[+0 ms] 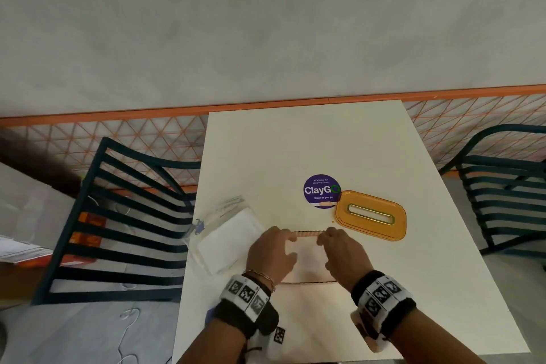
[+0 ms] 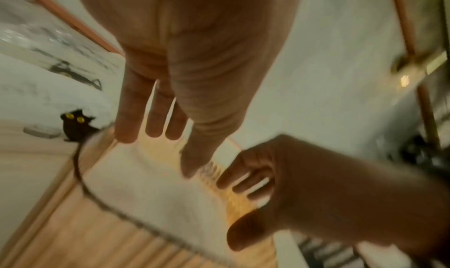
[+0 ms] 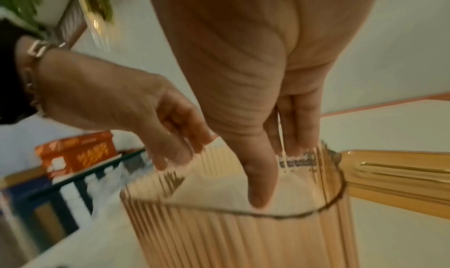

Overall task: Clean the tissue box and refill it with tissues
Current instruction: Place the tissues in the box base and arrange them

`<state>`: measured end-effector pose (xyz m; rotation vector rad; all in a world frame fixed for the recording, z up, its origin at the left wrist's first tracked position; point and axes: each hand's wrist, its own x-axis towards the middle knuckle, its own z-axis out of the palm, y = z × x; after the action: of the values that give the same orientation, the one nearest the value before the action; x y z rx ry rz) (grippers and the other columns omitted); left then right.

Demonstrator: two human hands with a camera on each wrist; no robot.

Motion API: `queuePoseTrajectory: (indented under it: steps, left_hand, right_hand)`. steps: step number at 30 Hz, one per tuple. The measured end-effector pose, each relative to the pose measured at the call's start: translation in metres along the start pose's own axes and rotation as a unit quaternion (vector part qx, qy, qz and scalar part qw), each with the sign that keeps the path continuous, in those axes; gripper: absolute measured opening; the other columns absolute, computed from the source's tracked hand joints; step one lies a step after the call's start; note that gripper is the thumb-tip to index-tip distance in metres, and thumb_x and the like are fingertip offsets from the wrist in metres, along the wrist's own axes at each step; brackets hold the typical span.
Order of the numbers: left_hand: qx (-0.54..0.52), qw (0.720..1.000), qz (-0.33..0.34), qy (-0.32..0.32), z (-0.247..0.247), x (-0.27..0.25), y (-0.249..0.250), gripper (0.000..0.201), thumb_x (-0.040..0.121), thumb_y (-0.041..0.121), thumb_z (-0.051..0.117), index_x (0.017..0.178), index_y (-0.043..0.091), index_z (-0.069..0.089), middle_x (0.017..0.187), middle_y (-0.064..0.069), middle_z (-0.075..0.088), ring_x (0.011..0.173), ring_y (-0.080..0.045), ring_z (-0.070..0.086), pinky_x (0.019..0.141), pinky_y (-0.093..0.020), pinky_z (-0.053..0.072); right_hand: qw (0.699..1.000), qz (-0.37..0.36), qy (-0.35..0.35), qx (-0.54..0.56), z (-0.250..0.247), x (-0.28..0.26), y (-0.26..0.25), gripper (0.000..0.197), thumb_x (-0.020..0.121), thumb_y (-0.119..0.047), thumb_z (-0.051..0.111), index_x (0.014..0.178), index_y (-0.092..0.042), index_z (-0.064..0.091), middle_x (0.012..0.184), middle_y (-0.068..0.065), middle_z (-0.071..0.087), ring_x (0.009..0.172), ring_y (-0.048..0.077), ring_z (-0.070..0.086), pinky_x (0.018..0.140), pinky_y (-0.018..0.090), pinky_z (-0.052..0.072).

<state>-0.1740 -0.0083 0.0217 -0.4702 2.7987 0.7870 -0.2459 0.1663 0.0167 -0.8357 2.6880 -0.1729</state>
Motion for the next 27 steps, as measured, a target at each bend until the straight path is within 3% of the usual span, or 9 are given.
queuePoseTrajectory:
  steps: [2,4,6,8,11,13,17,23,27]
  left_hand:
    - [-0.033,0.996,-0.046,0.07,-0.018,-0.002,-0.022,0.023,0.091,0.029,0.067,0.114,0.031,0.068,0.11,0.01,0.066,0.104,-0.011,0.064,0.088,-0.027,0.054]
    - [-0.035,0.989,-0.105,0.094,-0.03,0.002,-0.054,0.024,0.091,0.027,0.067,0.114,0.028,0.068,0.114,0.007,0.067,0.107,-0.014,0.063,0.09,-0.032,0.054]
    - [-0.016,0.982,-0.171,0.074,-0.036,0.011,-0.087,0.038,0.087,0.029,0.072,0.124,0.024,0.064,0.128,0.0,0.064,0.121,-0.021,0.058,0.098,-0.037,0.052]
    - [0.009,0.977,-0.212,0.029,-0.04,0.018,-0.111,0.063,0.081,0.036,0.079,0.137,0.018,0.056,0.14,-0.006,0.057,0.133,-0.026,0.05,0.107,-0.042,0.047]
    - [0.041,0.978,-0.206,-0.013,-0.039,0.023,-0.132,0.09,0.072,0.048,0.085,0.146,0.015,0.047,0.147,-0.009,0.053,0.14,-0.028,0.045,0.114,-0.044,0.041]
    - [0.065,0.978,-0.195,-0.035,-0.036,0.024,-0.138,0.096,0.069,0.054,0.086,0.147,0.016,0.046,0.147,-0.007,0.052,0.14,-0.027,0.043,0.116,-0.043,0.038]
    - [0.099,0.977,-0.186,-0.028,-0.032,0.028,-0.144,0.097,0.062,0.059,0.088,0.142,0.02,0.049,0.143,-0.005,0.055,0.137,-0.027,0.046,0.116,-0.044,0.038]
    - [0.068,0.974,-0.208,-0.051,-0.034,0.036,-0.15,0.103,0.052,0.06,0.091,0.139,0.025,0.048,0.138,-0.006,0.055,0.132,-0.028,0.05,0.112,-0.046,0.042]
    - [-0.011,0.971,-0.223,-0.082,-0.036,0.04,-0.155,0.1,0.053,0.058,0.092,0.136,0.018,0.051,0.134,-0.006,0.06,0.125,-0.029,0.056,0.105,-0.045,0.049]
  right_hand:
    - [0.998,0.029,0.05,0.038,-0.006,-0.004,0.007,0.041,0.082,-0.014,0.078,0.12,-0.021,0.065,0.121,-0.001,0.062,0.107,0.018,0.061,0.081,0.027,0.056]
    - [0.991,0.079,0.076,0.071,-0.008,-0.009,0.013,0.044,0.085,-0.016,0.076,0.126,-0.019,0.062,0.124,0.002,0.061,0.109,0.021,0.062,0.083,0.029,0.055]
    - [0.979,0.152,0.058,0.119,-0.006,-0.011,0.017,0.047,0.09,-0.015,0.068,0.135,-0.016,0.054,0.128,0.006,0.062,0.113,0.025,0.063,0.089,0.033,0.054]
    - [0.962,0.22,0.009,0.161,-0.006,-0.011,0.019,0.043,0.092,-0.013,0.061,0.135,-0.014,0.053,0.125,0.01,0.067,0.111,0.029,0.066,0.086,0.034,0.052]
    - [0.951,0.25,-0.026,0.179,-0.005,-0.01,0.019,0.033,0.091,-0.008,0.056,0.124,-0.011,0.062,0.112,0.011,0.072,0.099,0.031,0.068,0.074,0.029,0.047]
    - [0.945,0.262,-0.024,0.195,-0.005,-0.01,0.017,0.033,0.091,-0.006,0.056,0.122,-0.011,0.065,0.113,0.009,0.073,0.099,0.029,0.069,0.077,0.03,0.05]
    - [0.939,0.274,-0.026,0.204,-0.007,-0.008,0.014,0.035,0.091,-0.007,0.058,0.125,-0.013,0.066,0.123,0.007,0.07,0.107,0.028,0.067,0.089,0.033,0.051]
    - [0.94,0.281,-0.014,0.195,-0.01,-0.01,0.007,0.034,0.091,-0.007,0.06,0.124,-0.013,0.066,0.116,0.007,0.074,0.101,0.027,0.069,0.088,0.035,0.054]
    - [0.94,0.289,-0.013,0.184,-0.011,-0.011,0.003,0.035,0.092,-0.007,0.059,0.126,-0.014,0.065,0.116,0.006,0.074,0.102,0.025,0.07,0.091,0.035,0.055]
